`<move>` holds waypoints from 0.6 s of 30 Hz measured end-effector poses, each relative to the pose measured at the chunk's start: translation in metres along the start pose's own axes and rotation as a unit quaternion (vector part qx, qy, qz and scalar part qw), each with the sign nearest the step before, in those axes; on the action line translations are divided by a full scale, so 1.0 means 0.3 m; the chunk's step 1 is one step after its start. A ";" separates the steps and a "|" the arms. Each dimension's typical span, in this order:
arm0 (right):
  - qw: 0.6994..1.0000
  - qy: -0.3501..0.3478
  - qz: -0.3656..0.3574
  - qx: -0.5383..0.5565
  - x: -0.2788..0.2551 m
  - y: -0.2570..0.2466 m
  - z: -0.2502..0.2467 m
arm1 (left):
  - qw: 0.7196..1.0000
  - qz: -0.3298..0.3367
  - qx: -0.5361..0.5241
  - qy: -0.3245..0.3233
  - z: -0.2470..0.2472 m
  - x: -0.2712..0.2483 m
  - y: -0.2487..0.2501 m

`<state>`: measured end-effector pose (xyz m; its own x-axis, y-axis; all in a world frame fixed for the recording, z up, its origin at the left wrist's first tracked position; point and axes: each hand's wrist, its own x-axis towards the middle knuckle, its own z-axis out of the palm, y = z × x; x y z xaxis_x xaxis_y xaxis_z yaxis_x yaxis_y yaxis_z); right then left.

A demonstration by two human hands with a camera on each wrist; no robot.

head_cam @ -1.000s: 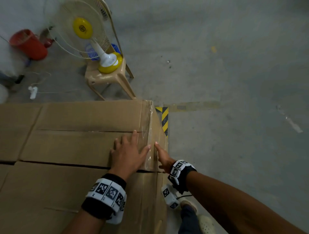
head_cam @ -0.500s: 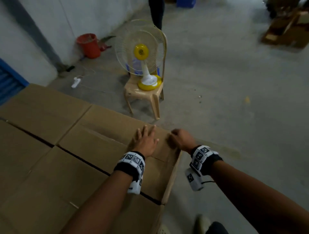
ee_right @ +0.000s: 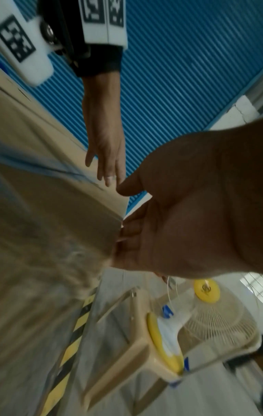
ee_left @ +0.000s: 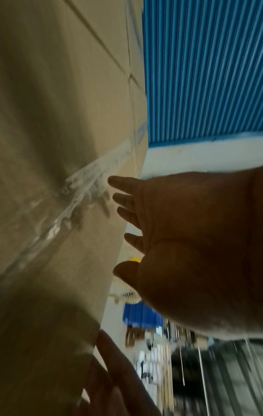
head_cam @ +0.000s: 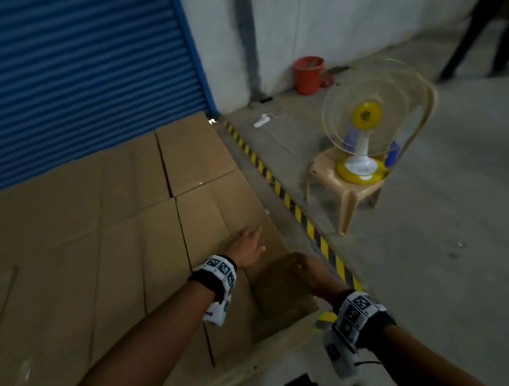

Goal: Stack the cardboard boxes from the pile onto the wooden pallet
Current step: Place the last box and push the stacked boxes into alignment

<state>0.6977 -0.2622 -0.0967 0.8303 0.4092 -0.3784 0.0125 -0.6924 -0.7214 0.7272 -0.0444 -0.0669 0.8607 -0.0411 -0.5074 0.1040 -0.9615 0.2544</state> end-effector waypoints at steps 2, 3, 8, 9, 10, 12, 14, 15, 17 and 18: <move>1.000 -0.008 -0.011 -0.003 -0.005 -0.003 -0.087 | 0.999 -0.022 -0.013 0.029 -0.031 -0.013 0.011; 1.000 -0.009 -0.017 -0.014 -0.006 -0.008 -0.135 | 0.998 -0.026 -0.018 0.045 -0.049 -0.018 0.016; 0.998 0.014 -0.055 -0.037 0.067 -0.038 -0.334 | 0.990 -0.079 -0.047 0.104 -0.155 0.010 0.013; 0.998 0.016 -0.054 -0.032 0.097 -0.047 -0.361 | 0.987 -0.090 -0.055 0.119 -0.175 0.026 0.003; 0.998 0.016 -0.056 -0.026 0.127 -0.060 -0.388 | 0.983 -0.103 -0.064 0.136 -0.196 0.045 -0.008; 0.997 0.019 -0.066 -0.023 0.201 -0.073 -0.428 | 0.975 -0.124 -0.084 0.166 -0.229 0.098 -0.048; 0.995 0.006 -0.088 -0.040 0.284 -0.090 -0.459 | 0.966 -0.154 -0.103 0.182 -0.257 0.166 -0.105; 0.994 -0.005 -0.101 -0.050 0.332 -0.099 -0.471 | 0.959 -0.174 -0.113 0.193 -0.272 0.201 -0.138; 0.990 -0.033 -0.115 -0.070 0.438 -0.138 -0.497 | 0.942 -0.209 -0.138 0.222 -0.306 0.272 -0.220; 0.988 -0.047 -0.126 -0.071 0.508 -0.161 -0.502 | 0.933 -0.224 -0.150 0.240 -0.323 0.309 -0.265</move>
<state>0.9075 -0.2561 -0.0322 0.7359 0.6280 -0.2532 0.2958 -0.6345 -0.7140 0.8470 0.0546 -0.0543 0.8144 0.5416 -0.2085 0.5788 -0.7312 0.3611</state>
